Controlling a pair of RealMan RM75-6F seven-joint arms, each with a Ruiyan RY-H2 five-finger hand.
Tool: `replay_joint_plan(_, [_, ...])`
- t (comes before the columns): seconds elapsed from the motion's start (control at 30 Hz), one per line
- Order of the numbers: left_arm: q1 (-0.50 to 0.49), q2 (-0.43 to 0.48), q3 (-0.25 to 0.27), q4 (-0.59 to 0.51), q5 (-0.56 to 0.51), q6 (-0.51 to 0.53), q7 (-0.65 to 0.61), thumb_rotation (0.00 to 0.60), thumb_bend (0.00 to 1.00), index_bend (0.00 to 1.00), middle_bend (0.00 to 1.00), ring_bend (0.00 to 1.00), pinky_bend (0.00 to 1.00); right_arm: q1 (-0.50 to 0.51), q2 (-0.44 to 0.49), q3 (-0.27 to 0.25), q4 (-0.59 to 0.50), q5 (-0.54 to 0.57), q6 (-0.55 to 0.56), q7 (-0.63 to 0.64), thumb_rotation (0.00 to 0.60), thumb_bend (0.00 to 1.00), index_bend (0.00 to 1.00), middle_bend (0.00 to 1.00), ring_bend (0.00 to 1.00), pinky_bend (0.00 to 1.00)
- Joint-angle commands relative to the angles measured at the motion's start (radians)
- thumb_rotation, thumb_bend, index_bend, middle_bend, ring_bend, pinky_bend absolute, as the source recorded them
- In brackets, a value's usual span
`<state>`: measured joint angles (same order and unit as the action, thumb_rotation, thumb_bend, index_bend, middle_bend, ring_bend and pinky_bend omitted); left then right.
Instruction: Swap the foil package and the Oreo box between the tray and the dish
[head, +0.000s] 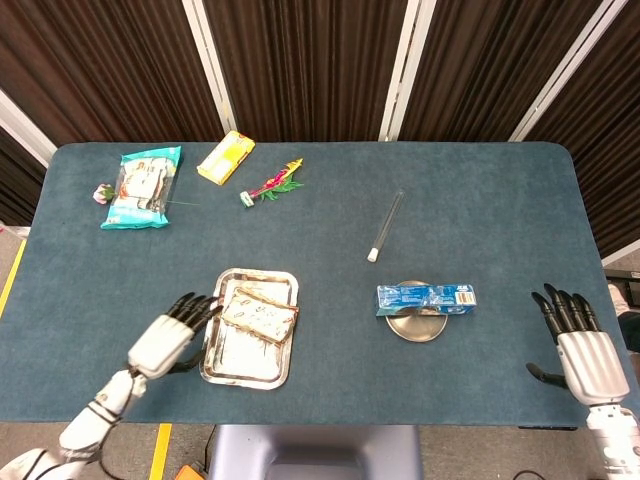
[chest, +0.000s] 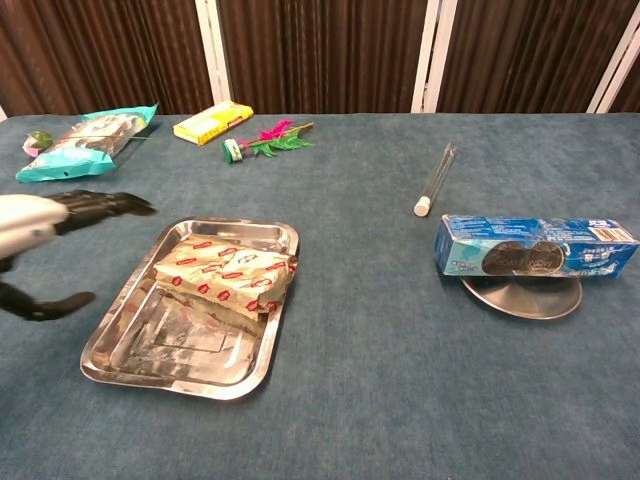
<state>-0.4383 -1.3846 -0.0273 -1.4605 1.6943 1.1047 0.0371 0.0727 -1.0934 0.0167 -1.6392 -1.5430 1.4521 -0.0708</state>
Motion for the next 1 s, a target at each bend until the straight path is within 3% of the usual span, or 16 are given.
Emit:
replay_joint_plan(0.03, [-0.055, -0.08, -0.028, 0.055, -0.045, -0.051, 0.088, 0.6, 0.4, 0.0, 0.0, 0.0, 0.03, 0.002, 0.006, 0.001, -0.001, 0.004, -0.005, 0.01, 0.6, 0.12, 0.0, 0.0, 0.0, 0.0])
replay_joint_plan(0.2, [-0.091, -0.117, -0.037, 0.076, -0.096, -0.113, 0.137, 0.6, 0.4, 0.0, 0.0, 0.0, 0.03, 0.005, 0.015, 0.001, 0.0, 0.007, -0.014, 0.028, 0.6, 0.12, 0.0, 0.0, 0.0, 0.0])
replay_joint_plan(0.4, [-0.145, -0.148, -0.048, 0.111, -0.148, -0.192, 0.106, 0.6, 0.4, 0.0, 0.0, 0.0, 0.03, 0.008, 0.019, 0.002, -0.001, 0.011, -0.02, 0.036, 0.6, 0.12, 0.0, 0.0, 0.0, 0.0])
replay_joint_plan(1.0, [-0.273, -0.247, -0.081, 0.219, -0.184, -0.245, 0.033, 0.6, 0.4, 0.0, 0.0, 0.0, 0.06, 0.02, 0.04, 0.011, 0.001, 0.033, -0.046, 0.086, 0.6, 0.12, 0.0, 0.0, 0.0, 0.0])
